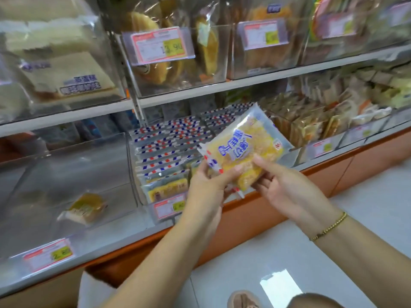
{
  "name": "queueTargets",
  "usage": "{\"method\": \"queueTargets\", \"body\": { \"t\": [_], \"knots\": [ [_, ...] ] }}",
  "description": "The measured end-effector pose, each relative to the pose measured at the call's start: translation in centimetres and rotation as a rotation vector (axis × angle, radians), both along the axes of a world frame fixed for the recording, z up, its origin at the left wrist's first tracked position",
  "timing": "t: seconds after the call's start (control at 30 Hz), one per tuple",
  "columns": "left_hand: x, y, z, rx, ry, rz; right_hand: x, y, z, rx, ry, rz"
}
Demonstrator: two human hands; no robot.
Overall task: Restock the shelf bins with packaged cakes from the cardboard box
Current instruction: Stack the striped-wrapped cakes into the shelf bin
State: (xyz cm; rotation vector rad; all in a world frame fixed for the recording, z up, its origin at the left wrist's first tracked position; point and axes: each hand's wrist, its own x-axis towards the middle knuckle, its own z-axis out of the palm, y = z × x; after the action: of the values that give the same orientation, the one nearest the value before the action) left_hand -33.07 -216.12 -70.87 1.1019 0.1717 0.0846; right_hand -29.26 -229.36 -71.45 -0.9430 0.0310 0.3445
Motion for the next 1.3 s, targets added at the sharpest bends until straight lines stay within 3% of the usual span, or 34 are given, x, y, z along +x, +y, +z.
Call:
{"method": "queueTargets", "body": {
  "t": [0.07,0.1,0.2,0.23,0.33,0.5,0.63,0.8,0.93,1.07,1.13,1.3],
  "knots": [
    [1.6,-0.3,0.5,0.091,0.035,-0.065,2.6,-2.5,0.6,-0.025,-0.036,-0.099],
    [2.4,-0.1,0.6,0.254,0.038,-0.079,4.0,-4.0,1.0,-0.049,-0.070,-0.156],
    [4.9,1.3,0.8,1.227,-0.140,-0.044,8.2,-8.7,2.9,-0.267,-0.211,-0.348],
    [5.7,1.6,0.9,1.465,-0.209,-0.074,9.7,-9.9,3.5,-0.409,-0.255,-0.404],
    [8.3,1.3,0.7,1.764,-0.266,-0.251,13.9,-11.9,5.3,-0.854,-0.318,-0.436],
    [11.1,0.0,0.1,1.943,-0.199,-0.392,17.4,-11.0,4.8,-1.319,-0.301,-0.312],
    [11.4,0.0,-0.6,1.967,-0.141,-0.450,18.9,-11.2,3.2,-1.468,-0.348,-0.129],
    [11.6,-0.3,-0.7,1.943,-0.122,-0.444,21.0,-9.6,1.6,-1.436,-0.384,-0.107],
    [11.8,-0.3,-0.8,1.957,-0.131,-0.453,23.1,-7.4,-0.7,-1.659,-0.392,-0.003],
    [12.0,-0.1,-0.9,1.950,-0.131,-0.453,23.3,-6.2,-3.1,-1.955,-0.381,-0.160],
    [12.1,0.0,-1.0,1.948,-0.136,-0.450,23.4,-5.9,-4.3,-1.912,-0.359,-0.103],
    [12.2,-0.2,-1.5,1.976,-0.136,-0.448,23.8,-5.8,-5.6,-1.824,-0.388,0.357]
  ]
}}
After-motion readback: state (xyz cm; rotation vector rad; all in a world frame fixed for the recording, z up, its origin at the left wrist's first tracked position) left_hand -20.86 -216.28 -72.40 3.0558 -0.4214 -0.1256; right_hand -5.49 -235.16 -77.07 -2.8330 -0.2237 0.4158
